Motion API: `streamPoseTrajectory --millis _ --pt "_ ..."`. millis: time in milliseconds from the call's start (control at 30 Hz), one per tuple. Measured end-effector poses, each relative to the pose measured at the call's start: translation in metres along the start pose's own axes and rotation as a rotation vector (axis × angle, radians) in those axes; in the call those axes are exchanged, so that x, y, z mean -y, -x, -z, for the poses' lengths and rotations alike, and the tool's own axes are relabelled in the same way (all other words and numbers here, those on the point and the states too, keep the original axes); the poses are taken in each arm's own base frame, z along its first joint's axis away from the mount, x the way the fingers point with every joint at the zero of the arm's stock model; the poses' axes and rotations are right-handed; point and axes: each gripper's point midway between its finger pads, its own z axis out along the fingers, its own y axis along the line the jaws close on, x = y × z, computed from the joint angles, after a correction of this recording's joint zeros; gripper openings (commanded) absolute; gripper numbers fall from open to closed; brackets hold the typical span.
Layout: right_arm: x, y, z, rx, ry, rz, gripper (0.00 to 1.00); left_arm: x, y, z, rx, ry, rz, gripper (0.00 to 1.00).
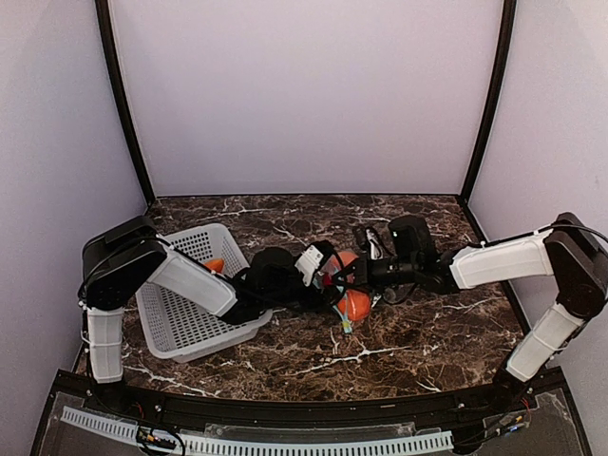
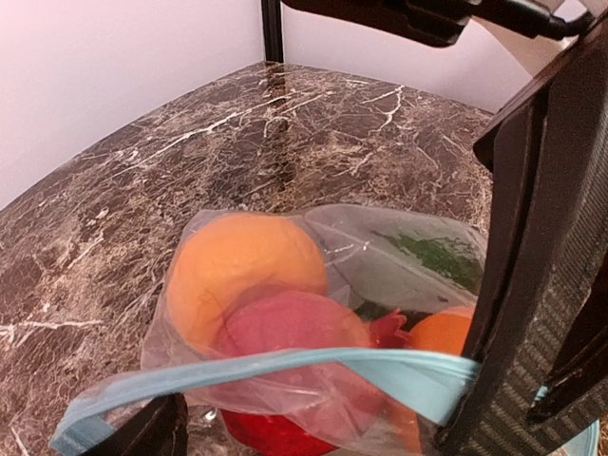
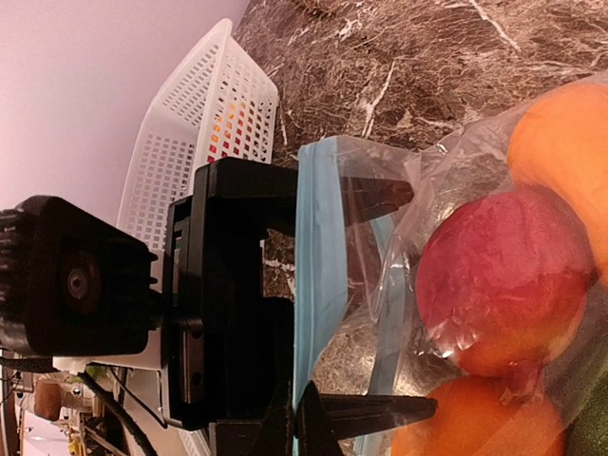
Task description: Open the zip-top bag and remove the fake food
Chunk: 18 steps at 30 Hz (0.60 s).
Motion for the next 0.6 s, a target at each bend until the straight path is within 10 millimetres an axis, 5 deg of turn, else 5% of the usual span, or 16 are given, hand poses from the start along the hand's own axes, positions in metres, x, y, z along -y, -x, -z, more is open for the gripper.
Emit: streamPoseTrajectory --millis 333,600 --pt "-0.007 0.006 0.014 0.033 -0.028 0.030 0.00 -0.002 -0.004 0.011 -0.148 0.061 -0.045 0.83" --pt "-0.003 0.009 0.026 0.057 -0.058 0.034 0.00 0.000 0.018 0.020 -0.126 0.055 -0.040 0.82"
